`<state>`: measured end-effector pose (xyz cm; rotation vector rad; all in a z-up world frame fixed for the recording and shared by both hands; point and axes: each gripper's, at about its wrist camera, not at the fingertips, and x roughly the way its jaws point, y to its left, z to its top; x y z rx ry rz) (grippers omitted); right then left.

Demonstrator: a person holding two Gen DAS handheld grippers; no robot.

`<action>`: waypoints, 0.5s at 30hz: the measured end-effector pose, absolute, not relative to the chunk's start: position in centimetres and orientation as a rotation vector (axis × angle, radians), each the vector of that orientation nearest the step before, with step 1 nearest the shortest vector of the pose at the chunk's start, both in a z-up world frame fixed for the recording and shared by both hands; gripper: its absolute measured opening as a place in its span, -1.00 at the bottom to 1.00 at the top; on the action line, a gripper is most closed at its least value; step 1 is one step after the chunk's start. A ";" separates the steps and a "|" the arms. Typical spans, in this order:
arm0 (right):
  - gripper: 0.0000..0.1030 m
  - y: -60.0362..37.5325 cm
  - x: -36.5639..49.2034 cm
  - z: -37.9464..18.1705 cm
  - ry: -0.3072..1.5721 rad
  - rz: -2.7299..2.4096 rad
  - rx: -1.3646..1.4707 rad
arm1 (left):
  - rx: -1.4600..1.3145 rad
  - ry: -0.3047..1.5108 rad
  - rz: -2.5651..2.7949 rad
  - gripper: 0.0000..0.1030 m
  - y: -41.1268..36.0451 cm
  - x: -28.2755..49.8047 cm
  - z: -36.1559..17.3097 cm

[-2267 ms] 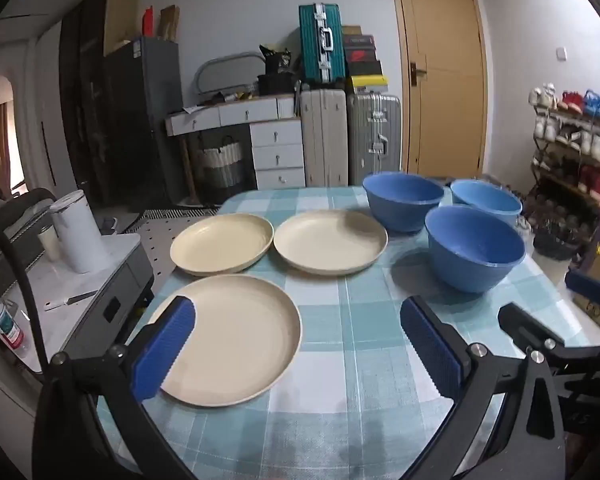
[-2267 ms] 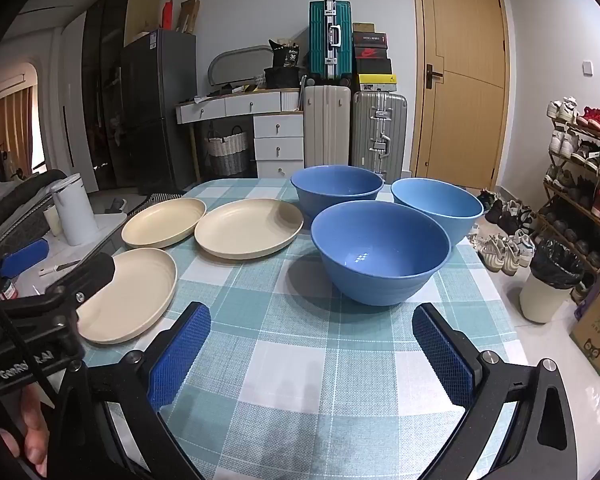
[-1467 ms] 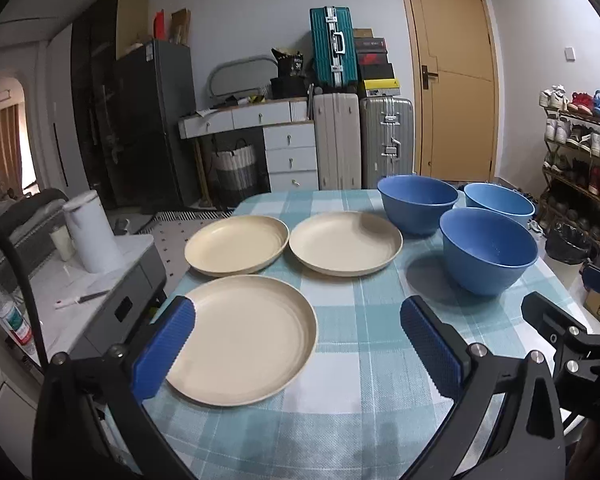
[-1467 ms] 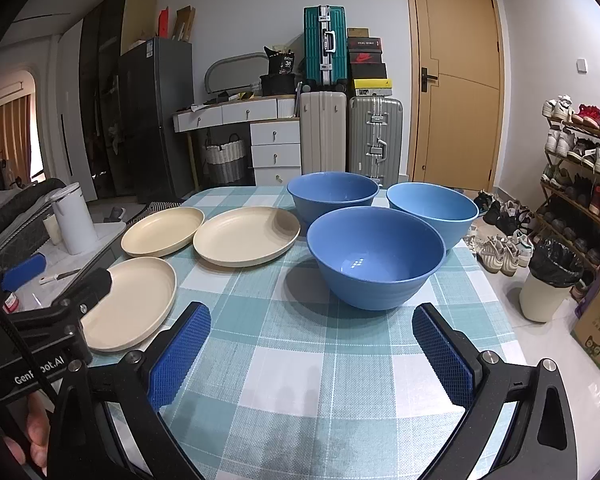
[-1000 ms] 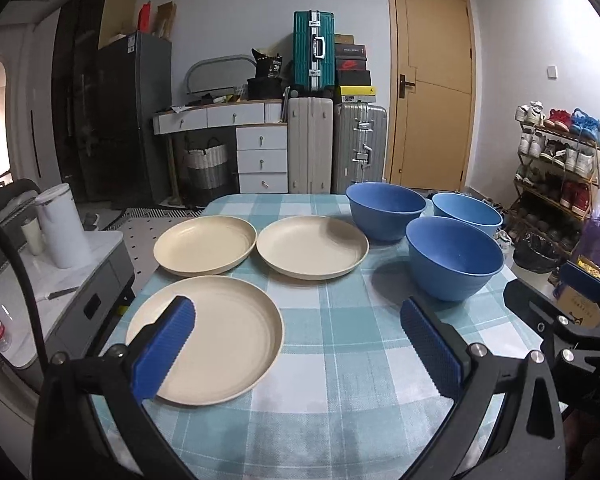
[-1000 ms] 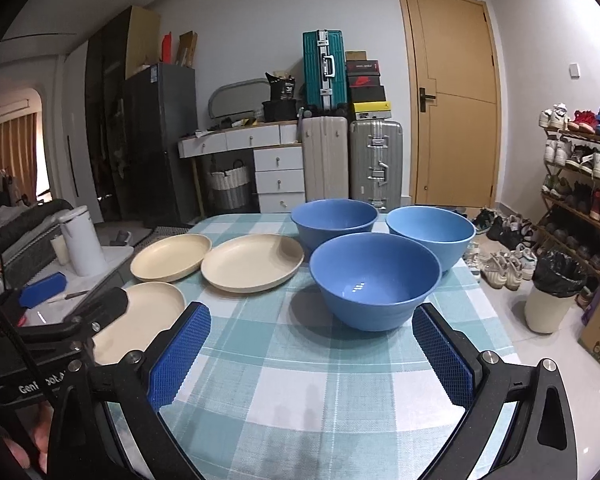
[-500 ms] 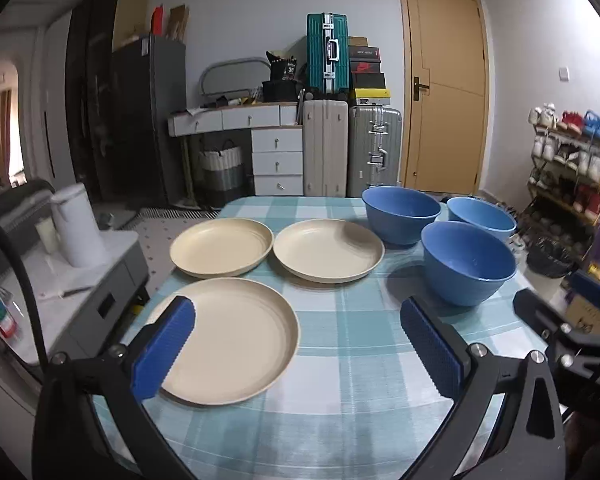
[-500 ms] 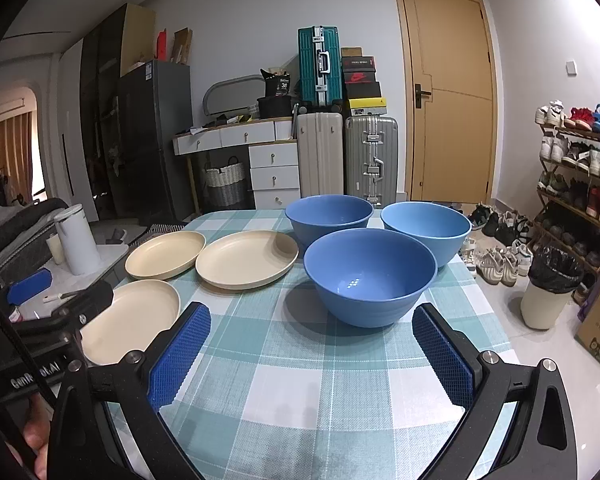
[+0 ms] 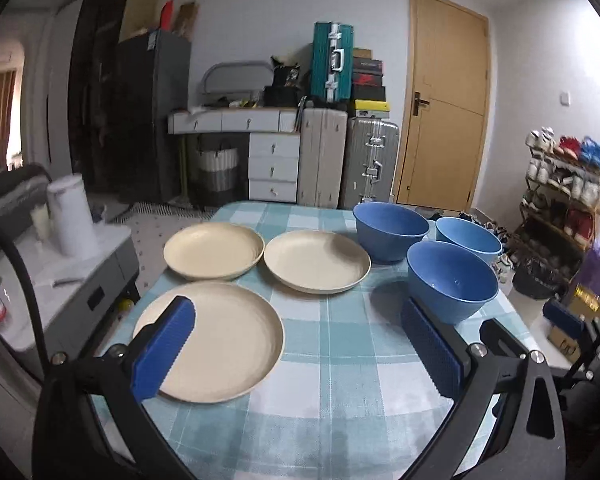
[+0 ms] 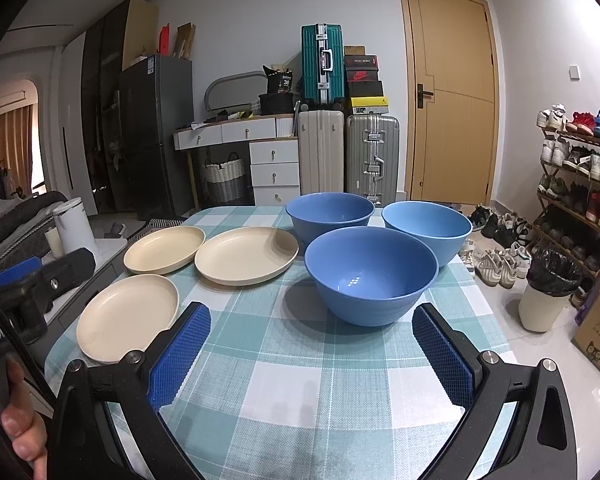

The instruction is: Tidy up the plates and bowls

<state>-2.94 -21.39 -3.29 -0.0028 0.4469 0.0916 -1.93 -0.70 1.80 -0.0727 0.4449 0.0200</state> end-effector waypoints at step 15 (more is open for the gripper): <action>0.99 -21.4 -2.8 -3.5 0.449 0.088 -0.005 | -0.005 0.397 -0.008 1.00 -0.7 -2.4 2.3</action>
